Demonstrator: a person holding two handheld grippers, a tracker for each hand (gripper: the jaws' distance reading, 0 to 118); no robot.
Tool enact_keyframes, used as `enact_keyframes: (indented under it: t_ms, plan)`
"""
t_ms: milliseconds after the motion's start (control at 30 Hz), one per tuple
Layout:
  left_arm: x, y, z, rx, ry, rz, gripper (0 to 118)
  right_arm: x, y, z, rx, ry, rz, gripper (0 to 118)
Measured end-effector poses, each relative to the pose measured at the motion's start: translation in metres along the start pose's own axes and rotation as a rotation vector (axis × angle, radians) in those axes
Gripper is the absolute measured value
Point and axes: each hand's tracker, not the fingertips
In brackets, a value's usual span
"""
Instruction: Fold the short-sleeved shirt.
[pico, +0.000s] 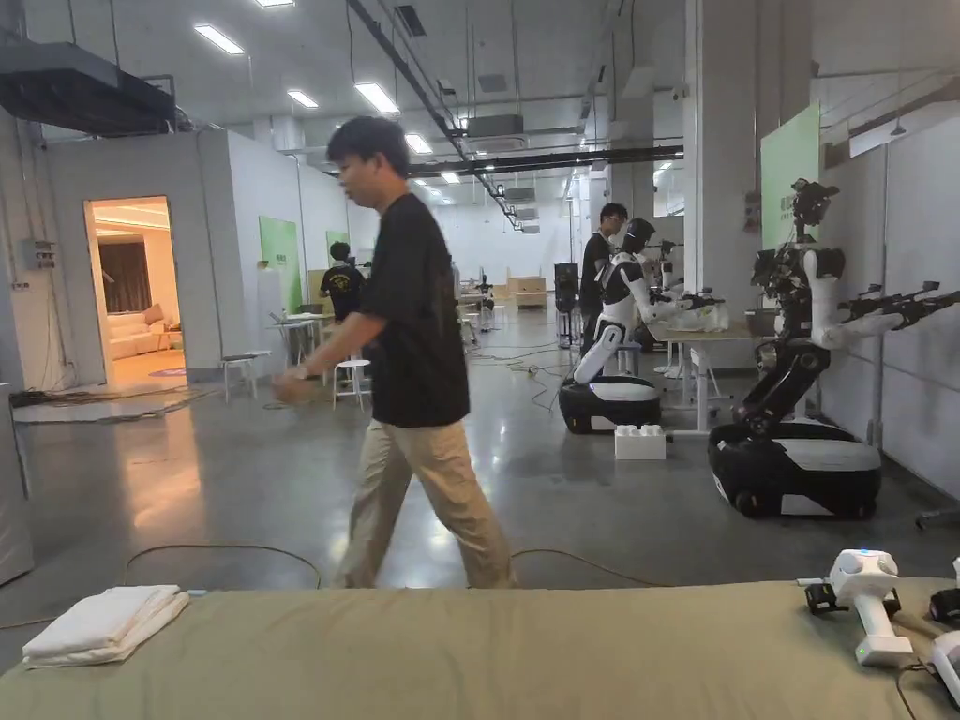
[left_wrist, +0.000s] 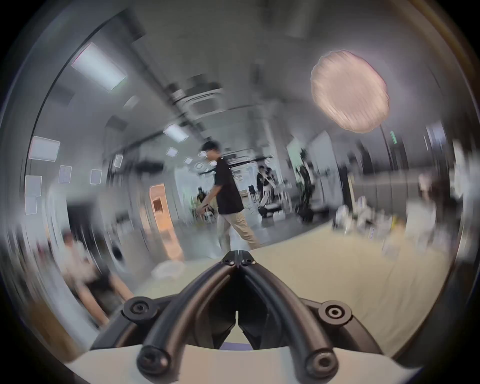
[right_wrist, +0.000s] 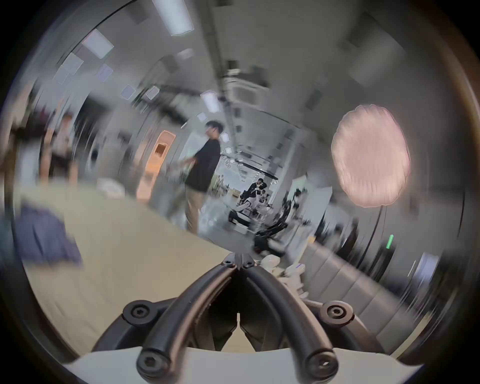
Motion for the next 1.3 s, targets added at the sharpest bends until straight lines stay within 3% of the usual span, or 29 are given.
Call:
enact_keyframes:
  t_ms: [67,100,200,233,300,400,467,567,633,733,800,833,933,1200,1300]
  plan:
    - [0.041,-0.021,-0.011,-0.033,0.045,-0.517,0,-0.025,-0.013,-0.007,-0.006,0.019,0.381,0]
    - [0.055,-0.039,-0.013,-0.038,0.003,-0.724,0,-0.038,-0.025,-0.009,0.010,0.042,0.564,0]
    - [0.083,-0.077,-0.007,-0.063,-0.155,-1.088,0,-0.064,-0.068,-0.008,0.051,0.137,1.010,0]
    - [0.089,-0.090,-0.003,-0.059,-0.194,-1.154,0,-0.071,-0.080,-0.006,0.073,0.133,1.114,0]
    - [0.096,-0.104,0.002,-0.044,-0.259,-1.209,0,-0.079,-0.094,-0.003,0.104,0.191,1.161,0]
    - [0.095,-0.094,-0.003,-0.046,-0.216,-1.153,0,-0.076,-0.089,-0.002,0.124,0.180,1.101,0]
    - [0.073,-0.079,-0.013,-0.069,-0.147,-0.915,0,-0.067,-0.072,-0.007,0.122,0.121,0.937,0]
    - [0.025,-0.033,-0.019,-0.085,-0.052,-0.302,0,-0.038,-0.040,-0.009,0.117,0.048,0.506,0]
    - [-0.011,-0.030,-0.010,-0.031,-0.029,0.184,0,-0.014,-0.025,-0.010,0.056,0.000,0.088,0]
    - [-0.042,-0.054,-0.002,-0.049,-0.194,0.696,0,0.008,-0.033,-0.010,-0.019,0.012,-0.419,0]
    - [-0.057,-0.069,-0.002,-0.097,-0.208,0.880,0,0.015,-0.045,-0.012,-0.066,0.049,-0.627,0]
    - [-0.062,-0.072,-0.002,-0.126,-0.219,0.911,0,0.019,-0.050,-0.013,-0.070,0.071,-0.689,0]
    - [-0.056,-0.064,0.011,-0.066,-0.163,0.790,0,0.023,-0.050,-0.010,-0.066,0.070,-0.752,0]
    - [-0.045,-0.052,0.008,-0.092,-0.132,0.618,0,0.015,-0.033,0.001,-0.058,0.077,-0.702,0]
    - [-0.049,-0.055,0.008,-0.100,-0.144,0.633,0,0.011,-0.031,0.004,-0.057,0.077,-0.661,0]
